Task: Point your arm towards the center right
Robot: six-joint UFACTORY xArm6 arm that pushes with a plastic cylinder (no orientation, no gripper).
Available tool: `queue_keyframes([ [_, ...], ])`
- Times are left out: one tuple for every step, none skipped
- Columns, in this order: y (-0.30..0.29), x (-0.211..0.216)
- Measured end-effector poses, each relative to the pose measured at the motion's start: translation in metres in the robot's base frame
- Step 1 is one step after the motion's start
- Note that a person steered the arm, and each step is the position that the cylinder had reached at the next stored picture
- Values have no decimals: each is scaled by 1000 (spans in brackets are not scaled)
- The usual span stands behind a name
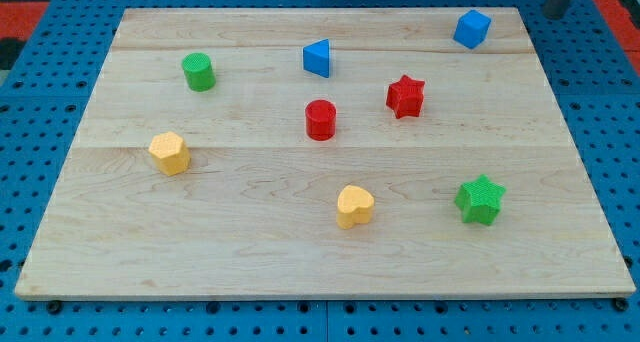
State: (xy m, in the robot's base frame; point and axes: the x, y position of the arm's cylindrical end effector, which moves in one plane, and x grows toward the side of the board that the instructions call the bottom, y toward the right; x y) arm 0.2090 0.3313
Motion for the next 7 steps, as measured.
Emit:
queue_keyframes([
  [0, 4],
  [0, 4],
  [-4, 15],
  [-15, 39],
  [-42, 76],
  [-93, 99],
  [-99, 110],
])
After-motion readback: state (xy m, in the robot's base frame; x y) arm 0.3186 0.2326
